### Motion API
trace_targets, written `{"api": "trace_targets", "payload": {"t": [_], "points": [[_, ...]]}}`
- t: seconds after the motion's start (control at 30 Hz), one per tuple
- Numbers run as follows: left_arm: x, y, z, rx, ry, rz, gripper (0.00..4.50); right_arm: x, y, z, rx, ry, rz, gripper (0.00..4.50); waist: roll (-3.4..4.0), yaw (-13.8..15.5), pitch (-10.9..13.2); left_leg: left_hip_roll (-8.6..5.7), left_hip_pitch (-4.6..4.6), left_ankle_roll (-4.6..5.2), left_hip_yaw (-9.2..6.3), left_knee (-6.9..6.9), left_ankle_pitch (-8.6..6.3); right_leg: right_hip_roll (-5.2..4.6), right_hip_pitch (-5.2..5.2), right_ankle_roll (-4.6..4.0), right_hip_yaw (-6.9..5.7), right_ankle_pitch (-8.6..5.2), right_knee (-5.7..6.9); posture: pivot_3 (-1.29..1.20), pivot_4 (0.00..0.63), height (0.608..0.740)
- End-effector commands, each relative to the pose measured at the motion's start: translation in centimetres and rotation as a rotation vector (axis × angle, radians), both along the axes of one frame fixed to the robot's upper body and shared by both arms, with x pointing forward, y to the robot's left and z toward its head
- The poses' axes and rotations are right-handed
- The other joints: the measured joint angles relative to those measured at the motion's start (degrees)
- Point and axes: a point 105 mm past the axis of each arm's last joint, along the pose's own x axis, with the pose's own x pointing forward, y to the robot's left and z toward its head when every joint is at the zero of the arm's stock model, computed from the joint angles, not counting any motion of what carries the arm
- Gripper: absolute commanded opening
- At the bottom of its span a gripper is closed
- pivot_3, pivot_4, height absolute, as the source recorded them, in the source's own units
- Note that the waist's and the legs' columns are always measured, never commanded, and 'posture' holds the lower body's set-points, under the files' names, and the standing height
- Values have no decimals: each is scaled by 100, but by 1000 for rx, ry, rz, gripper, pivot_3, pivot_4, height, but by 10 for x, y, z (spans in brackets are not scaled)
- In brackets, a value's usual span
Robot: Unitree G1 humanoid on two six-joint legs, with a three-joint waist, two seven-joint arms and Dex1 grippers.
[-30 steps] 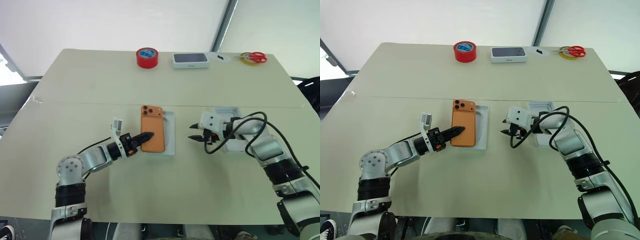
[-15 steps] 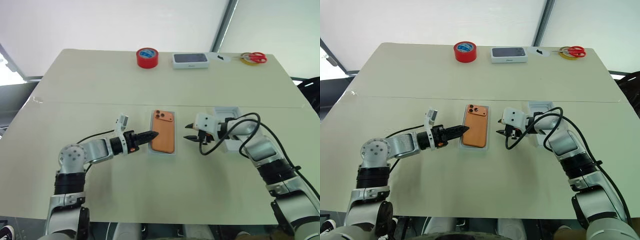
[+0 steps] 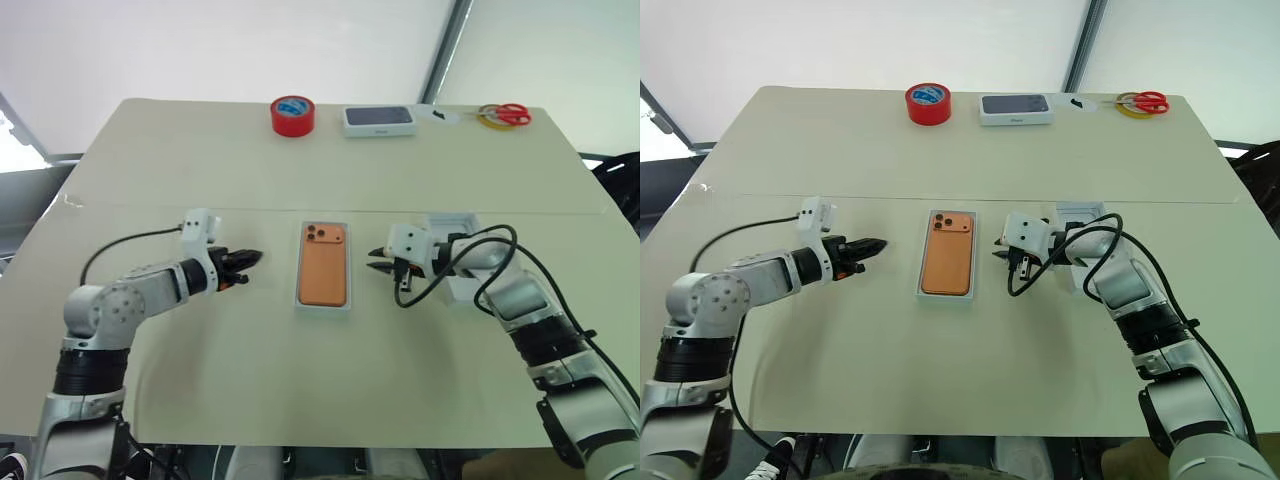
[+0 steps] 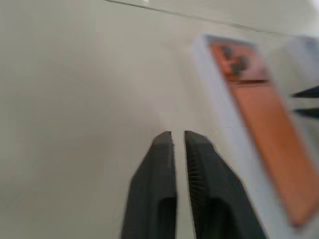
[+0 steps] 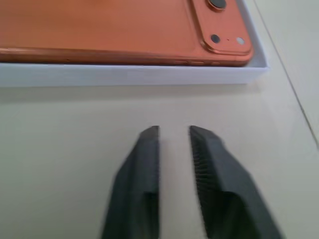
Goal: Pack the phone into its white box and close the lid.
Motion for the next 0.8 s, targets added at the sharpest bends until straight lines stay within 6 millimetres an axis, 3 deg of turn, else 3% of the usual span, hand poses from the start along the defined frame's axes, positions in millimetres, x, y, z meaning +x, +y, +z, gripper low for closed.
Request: {"api": "trace_targets", "payload": {"t": [0.03,0.1,0.2,0.33,0.6,0.8], "points": [[5,-14,-2,221,-163,-95,0,5,10,11,2,-66,30,88,-1,15,1,0,-2,0,-1,0,0,-2,0,0,0,0,-1,0,150,730],[4,-19,-19,376,-189,-159,0,6,12,9,-14,-76,41,88,-1,-5,1,-1,-2,0,1,0,0,-3,-1,0,0,0,-2,0,150,730],[1,-43,-26,283,-160,-236,0,3,12,2,-44,-61,65,88,5,6,-2,-1,-1,0,0,-1,0,-3,-1,0,0,0,-1,0,150,730],[-2,-67,-41,367,-157,-371,0,1,14,3,-33,-54,79,88,5,34,-2,-1,-2,4,-2,5,-2,-6,3,0,0,0,2,0,150,730],[-1,-149,-25,229,-190,-586,0,6,-6,9,-62,-62,33,88,7,178,-3,-7,-2,28,-2,35,-14,-12,13,1,-2,0,16,0,150,730],[8,-177,-23,200,-218,-618,0,0,-35,8,-120,-40,-3,88,6,260,-3,-13,-3,42,-1,44,-22,-18,15,2,-2,1,17,0,150,730]]}}
